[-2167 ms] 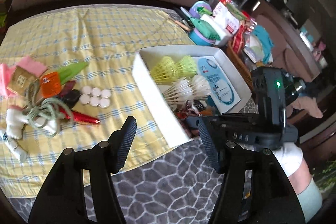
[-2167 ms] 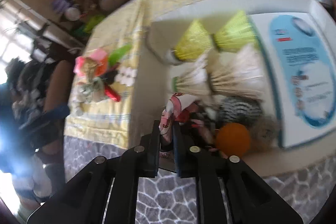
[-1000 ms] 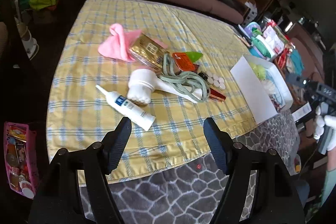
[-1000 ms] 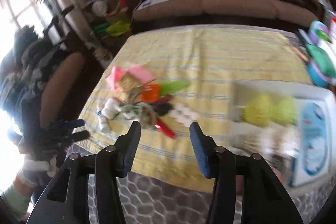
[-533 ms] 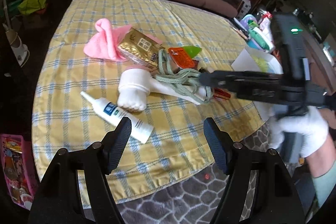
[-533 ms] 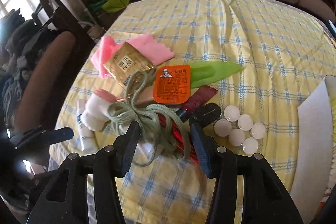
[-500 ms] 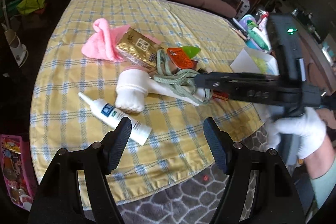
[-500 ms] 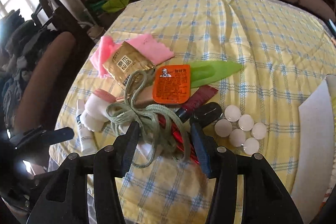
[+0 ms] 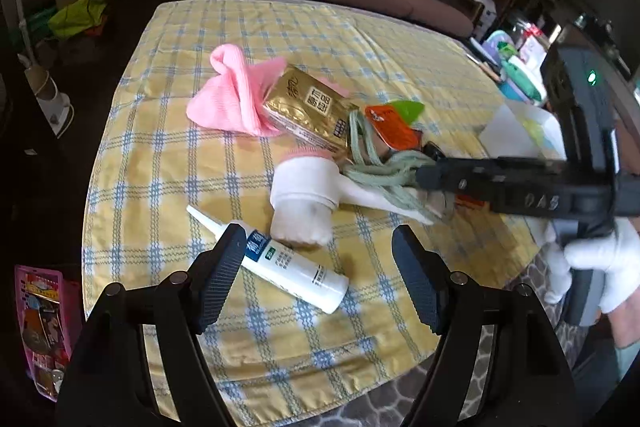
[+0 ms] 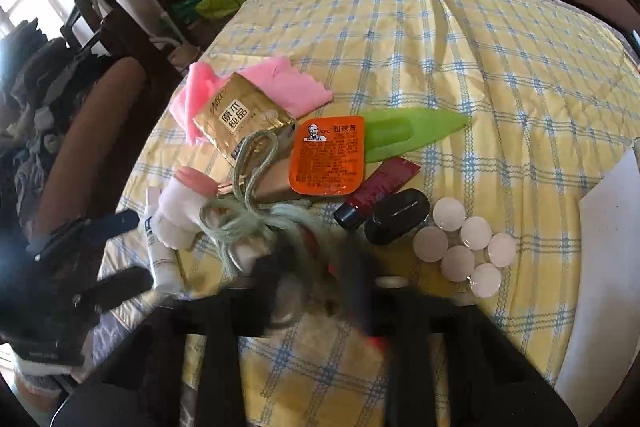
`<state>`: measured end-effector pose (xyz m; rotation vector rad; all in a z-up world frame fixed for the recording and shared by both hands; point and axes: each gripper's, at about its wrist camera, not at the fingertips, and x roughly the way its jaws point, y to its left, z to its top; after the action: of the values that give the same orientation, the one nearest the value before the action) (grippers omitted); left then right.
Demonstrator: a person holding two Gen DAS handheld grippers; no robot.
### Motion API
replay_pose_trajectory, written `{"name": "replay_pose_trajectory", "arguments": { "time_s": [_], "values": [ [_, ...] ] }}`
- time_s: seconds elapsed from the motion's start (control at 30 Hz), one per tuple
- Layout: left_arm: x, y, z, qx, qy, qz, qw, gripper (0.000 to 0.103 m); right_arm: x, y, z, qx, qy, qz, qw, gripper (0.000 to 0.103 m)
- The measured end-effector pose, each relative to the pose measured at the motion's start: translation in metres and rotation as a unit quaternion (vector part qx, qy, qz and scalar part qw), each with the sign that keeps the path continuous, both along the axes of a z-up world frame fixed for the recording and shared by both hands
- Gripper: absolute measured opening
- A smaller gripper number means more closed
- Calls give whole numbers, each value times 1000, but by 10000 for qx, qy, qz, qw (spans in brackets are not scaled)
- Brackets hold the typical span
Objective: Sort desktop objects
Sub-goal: 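Close the right tool on the green rope and lift it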
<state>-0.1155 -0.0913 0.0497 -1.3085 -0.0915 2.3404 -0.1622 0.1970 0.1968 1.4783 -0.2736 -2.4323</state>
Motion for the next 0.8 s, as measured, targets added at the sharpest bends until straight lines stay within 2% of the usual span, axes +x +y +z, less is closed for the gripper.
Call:
{"name": "replay_pose_trajectory", "arguments": {
  "time_s": [0.2, 0.33, 0.4, 0.5, 0.57, 0.63, 0.7, 0.8],
  "values": [
    [9, 6, 4, 289, 10, -269, 9992, 73, 15, 6, 25, -674, 278, 80, 9973, 8],
    [17, 25, 16, 160, 296, -573, 9978, 73, 29, 12, 59, -1132, 508, 131, 9922, 7],
    [20, 33, 23, 130, 419, -658, 9969, 78, 37, 14, 79, -1314, 627, 174, 9892, 7],
    [24, 47, 39, 240, 682, -755, 9945, 81, 47, 16, 109, -1551, 795, 258, 9844, 7],
    [24, 58, 48, 305, 783, -831, 9930, 82, 58, 18, 128, -1465, 900, 302, 9846, 7],
    [18, 72, 52, 201, 844, -924, 9919, 84, 63, 20, 136, -1213, 848, 245, 9887, 10],
    [13, 85, 47, -39, 777, -987, 9921, 84, 67, 29, 131, -903, 680, 11, 9936, 10],
    [7, 94, 32, -180, 581, -969, 9934, 84, 74, 42, 112, -639, 496, -218, 9965, 11]
  ]
}}
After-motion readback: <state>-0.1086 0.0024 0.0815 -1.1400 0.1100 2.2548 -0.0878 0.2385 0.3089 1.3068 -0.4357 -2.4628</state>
